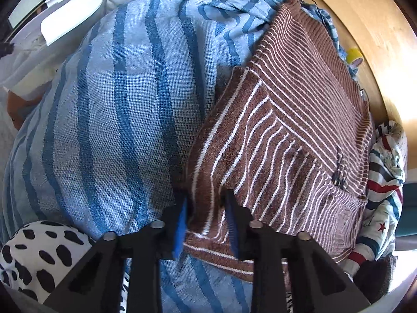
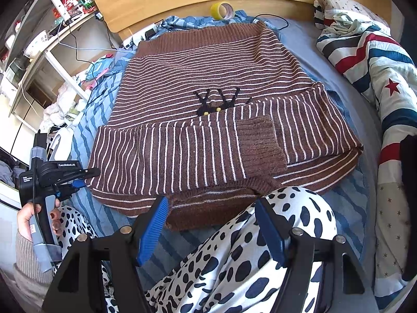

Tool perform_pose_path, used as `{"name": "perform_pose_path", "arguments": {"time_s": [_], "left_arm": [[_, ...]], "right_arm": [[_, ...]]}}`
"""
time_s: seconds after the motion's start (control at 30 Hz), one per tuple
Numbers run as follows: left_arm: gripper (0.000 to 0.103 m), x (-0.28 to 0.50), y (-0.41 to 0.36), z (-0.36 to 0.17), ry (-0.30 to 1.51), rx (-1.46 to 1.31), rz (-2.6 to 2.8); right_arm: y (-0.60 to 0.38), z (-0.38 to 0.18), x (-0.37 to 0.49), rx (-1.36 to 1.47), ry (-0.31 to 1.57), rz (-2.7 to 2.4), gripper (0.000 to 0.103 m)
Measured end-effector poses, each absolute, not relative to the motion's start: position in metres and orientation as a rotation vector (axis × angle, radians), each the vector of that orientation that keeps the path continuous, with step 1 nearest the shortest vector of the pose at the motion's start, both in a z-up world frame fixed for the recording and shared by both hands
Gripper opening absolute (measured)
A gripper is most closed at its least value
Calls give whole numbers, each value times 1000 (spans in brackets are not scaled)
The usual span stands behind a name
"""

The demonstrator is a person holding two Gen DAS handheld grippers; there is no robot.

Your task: Fold clothes

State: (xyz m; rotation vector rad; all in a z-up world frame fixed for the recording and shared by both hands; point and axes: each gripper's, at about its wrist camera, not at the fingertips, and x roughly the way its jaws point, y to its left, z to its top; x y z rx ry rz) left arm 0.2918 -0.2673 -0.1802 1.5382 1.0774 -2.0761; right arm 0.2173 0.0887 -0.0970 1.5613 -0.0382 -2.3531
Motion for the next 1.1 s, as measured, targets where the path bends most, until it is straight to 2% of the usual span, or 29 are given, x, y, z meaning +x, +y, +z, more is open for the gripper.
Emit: {"name": "perform_pose_path", "arguments": {"time_s": [0.17,0.43,0.63,0.87,0.97,1.1], "left_arm": [[13,297,-264,-165,1118,1527,-2128],[12,281,-233,-115,1060,1456,-2313],[11,252,-188,-105,907,1507,-2399],[11,231,-142,-128,679,1661,-2430],[11,227,-141,-146,719,1711,-2390],[11,233,-155,-164,890,1716,-2358]], "right_arm": [[96,-98,218,1565,-78,-2349,73],[114,-94,221,1550,-153,-2353,74],[136,-91,220,1534,-245,-2374,75],[143,-93,213,1538,-289,-2372,75],[142,-95,210,1545,-287,-2367,75],[133,-90,193,1513,-275,-2342,75]]}}
